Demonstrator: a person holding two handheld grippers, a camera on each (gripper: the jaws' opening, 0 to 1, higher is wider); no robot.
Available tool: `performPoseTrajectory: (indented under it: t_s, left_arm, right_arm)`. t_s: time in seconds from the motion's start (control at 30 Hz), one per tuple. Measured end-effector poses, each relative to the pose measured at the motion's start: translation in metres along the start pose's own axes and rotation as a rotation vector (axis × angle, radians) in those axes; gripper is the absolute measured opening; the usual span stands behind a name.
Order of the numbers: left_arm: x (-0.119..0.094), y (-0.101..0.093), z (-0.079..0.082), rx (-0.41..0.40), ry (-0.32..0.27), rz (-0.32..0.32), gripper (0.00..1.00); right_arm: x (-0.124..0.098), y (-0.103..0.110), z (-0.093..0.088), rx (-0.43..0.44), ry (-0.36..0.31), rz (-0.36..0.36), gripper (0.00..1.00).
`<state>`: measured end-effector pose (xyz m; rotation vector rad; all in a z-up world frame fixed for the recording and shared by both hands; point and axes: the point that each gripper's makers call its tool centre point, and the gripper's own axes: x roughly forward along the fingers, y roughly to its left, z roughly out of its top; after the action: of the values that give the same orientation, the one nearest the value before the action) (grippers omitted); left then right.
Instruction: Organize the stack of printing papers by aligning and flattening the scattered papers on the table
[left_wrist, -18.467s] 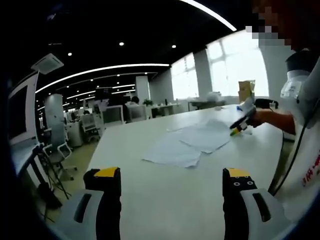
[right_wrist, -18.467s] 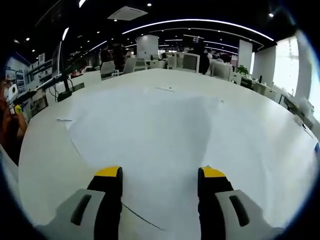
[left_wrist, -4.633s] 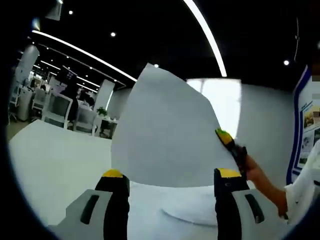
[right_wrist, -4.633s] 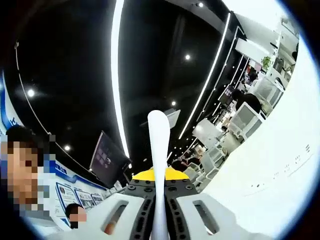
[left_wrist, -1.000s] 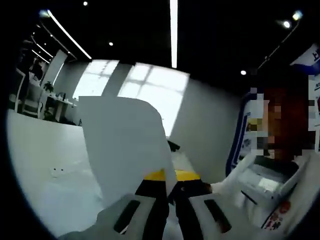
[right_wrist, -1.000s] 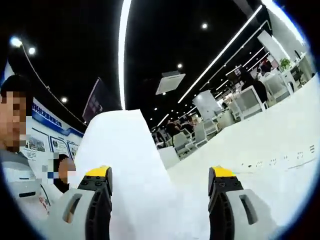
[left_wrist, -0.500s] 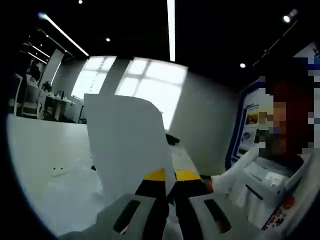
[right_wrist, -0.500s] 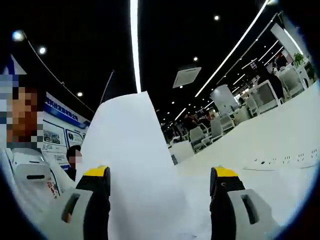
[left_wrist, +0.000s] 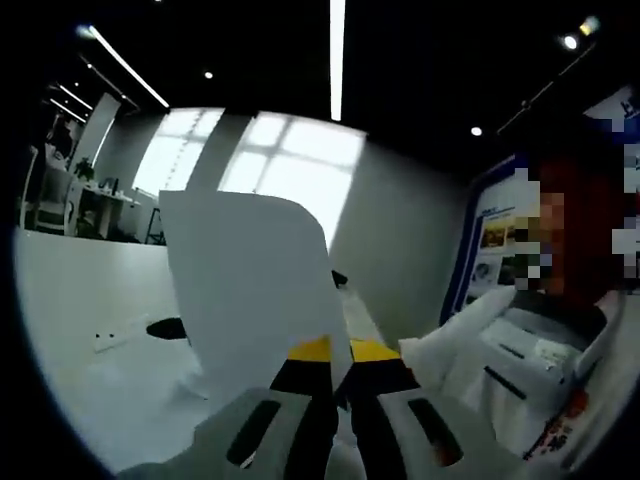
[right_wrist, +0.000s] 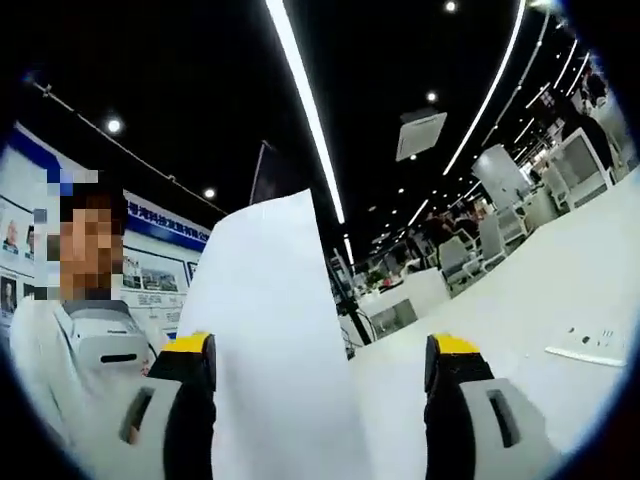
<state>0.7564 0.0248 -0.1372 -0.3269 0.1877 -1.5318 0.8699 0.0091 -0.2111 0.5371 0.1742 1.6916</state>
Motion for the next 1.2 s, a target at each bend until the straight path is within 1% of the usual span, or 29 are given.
performPoseTrajectory:
  t_s: [0.1, 0.17, 0.33, 0.43, 0.47, 0.5, 0.6, 0.67, 0.73, 0.77, 0.8, 0.87, 0.9, 0.97, 1.0, 1.03, 1.07, 1.13, 1.2]
  left_arm:
    - [0.0, 0.001, -0.001, -0.005, -0.002, -0.001, 0.06]
    - [0.0, 0.0, -0.001, -0.006, -0.004, -0.002, 0.06]
    - [-0.003, 0.004, 0.002, -0.011, -0.011, 0.007, 0.06]
    - [-0.007, 0.006, 0.003, -0.016, -0.016, 0.014, 0.06]
    - [-0.008, 0.007, 0.003, -0.016, -0.016, 0.016, 0.06]
    - [-0.009, 0.007, 0.003, -0.016, -0.015, 0.019, 0.06]
    - [-0.013, 0.01, 0.005, -0.016, -0.023, 0.037, 0.06]
    - [-0.016, 0.013, 0.006, -0.019, -0.032, 0.046, 0.06]
    - [-0.019, 0.018, 0.008, -0.028, -0.041, 0.061, 0.06]
    - [-0.021, 0.021, 0.009, -0.033, -0.046, 0.068, 0.06]
    - [-0.023, 0.025, 0.01, -0.033, -0.048, 0.078, 0.06]
    - [-0.027, 0.032, 0.01, -0.037, -0.052, 0.108, 0.06]
    - [-0.028, 0.034, 0.011, -0.041, -0.057, 0.122, 0.06]
    - [-0.031, 0.038, 0.01, -0.043, -0.058, 0.137, 0.06]
    - [-0.033, 0.044, 0.01, -0.043, -0.063, 0.162, 0.06]
    - [-0.036, 0.052, 0.01, -0.054, -0.069, 0.199, 0.06]
    - [-0.039, 0.057, 0.01, -0.059, -0.074, 0.211, 0.06]
    - [-0.043, 0.065, 0.009, -0.088, -0.09, 0.227, 0.06]
    - [-0.047, 0.073, 0.011, -0.095, -0.102, 0.249, 0.06]
  right_arm:
    - [0.003, 0.007, -0.009, 0.012, 0.029, 0.03, 0.74]
    - [0.002, 0.009, -0.01, 0.018, 0.037, 0.045, 0.7]
    - [-0.003, 0.013, -0.008, 0.03, 0.03, 0.065, 0.56]
    - [-0.008, 0.015, -0.005, 0.02, 0.023, 0.06, 0.48]
    - [-0.011, 0.014, -0.004, 0.024, 0.024, 0.054, 0.44]
    - [-0.014, 0.015, -0.001, 0.018, 0.014, 0.054, 0.39]
    - [-0.022, 0.019, 0.007, 0.01, -0.017, 0.058, 0.27]
    - [-0.027, 0.023, 0.014, 0.002, -0.043, 0.059, 0.22]
    - [-0.031, 0.027, 0.021, -0.052, -0.067, 0.059, 0.07]
    - [-0.033, 0.029, 0.025, -0.079, -0.079, 0.059, 0.02]
    - [-0.035, 0.033, 0.027, -0.081, -0.092, 0.058, 0.0]
    - [-0.04, 0.037, 0.037, -0.089, -0.151, 0.051, 0.0]
    - [-0.043, 0.037, 0.039, -0.085, -0.164, 0.046, 0.0]
    - [-0.049, 0.034, 0.042, -0.046, -0.181, 0.016, 0.0]
    - [-0.05, 0.034, 0.042, -0.015, -0.186, 0.008, 0.0]
    - [-0.051, 0.033, 0.04, 0.027, -0.182, -0.008, 0.0]
    - [-0.051, 0.031, 0.04, 0.04, -0.182, -0.02, 0.0]
    - [-0.053, 0.029, 0.04, 0.03, -0.192, -0.045, 0.0]
    - [-0.054, 0.03, 0.038, 0.025, -0.198, -0.052, 0.0]
